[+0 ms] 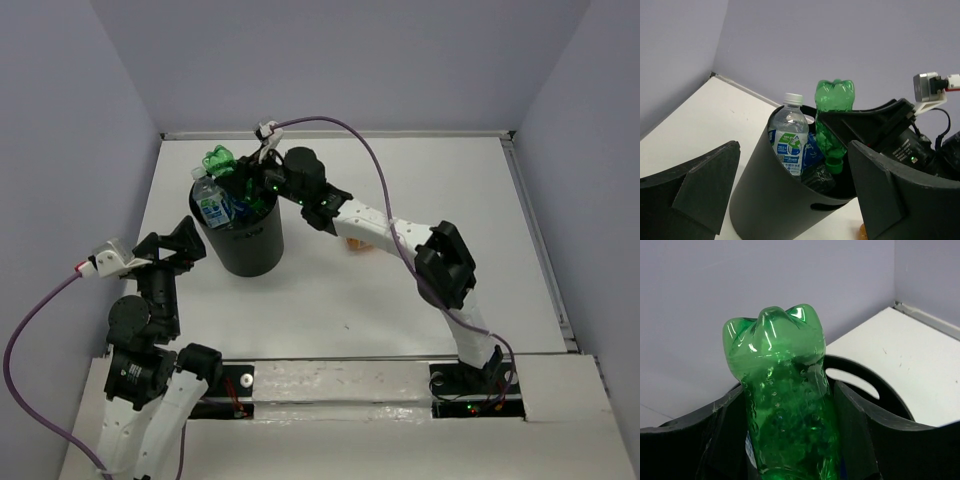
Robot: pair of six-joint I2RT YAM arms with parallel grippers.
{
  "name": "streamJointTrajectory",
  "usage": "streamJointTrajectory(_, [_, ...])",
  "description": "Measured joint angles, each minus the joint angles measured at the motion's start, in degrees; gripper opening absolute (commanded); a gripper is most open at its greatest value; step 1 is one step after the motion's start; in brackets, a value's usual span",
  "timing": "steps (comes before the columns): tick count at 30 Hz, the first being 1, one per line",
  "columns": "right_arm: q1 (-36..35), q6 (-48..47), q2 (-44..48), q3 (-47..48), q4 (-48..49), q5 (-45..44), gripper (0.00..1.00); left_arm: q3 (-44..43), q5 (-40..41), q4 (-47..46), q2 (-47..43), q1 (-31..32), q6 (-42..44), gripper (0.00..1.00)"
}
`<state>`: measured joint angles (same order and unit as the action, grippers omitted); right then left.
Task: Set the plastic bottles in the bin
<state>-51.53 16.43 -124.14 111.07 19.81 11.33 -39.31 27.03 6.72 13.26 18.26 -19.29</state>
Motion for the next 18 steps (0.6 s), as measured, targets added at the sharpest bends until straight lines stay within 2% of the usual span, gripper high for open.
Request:
streamJointTrajectory(2, [-0.2, 0.9, 1.5, -4.0, 1.9, -1.4, 0.67, 0.0, 0.0, 0.0, 0.0, 0.0, 0.0, 0.99])
streamJointTrajectory(5, [-0.8, 2.6, 4.4, -10.3, 5.6, -5.3, 0.80, 0.0, 0.0, 0.0, 0.0, 0.0, -0.1, 0.99])
streamJointTrajectory(6, [-1.0, 3.3, 4.9, -11.2, 6.3, -6.2, 0.89, 0.1, 0.0, 0.0, 0.0, 0.0, -0.1, 0.99])
streamJointTrajectory(9, [-2.3, 3.5, 6.6, -13.4, 9.7, -10.5, 0.94, 0.1, 0.0, 0.0, 0.0, 0.0, -0.1, 0.99])
streamJointTrajectory(18, [-4.8, 1.6, 8.8, -13.8, 12.1, -17.0, 0.93, 0.1, 0.0, 0.0, 0.0, 0.0, -0.1, 0.99])
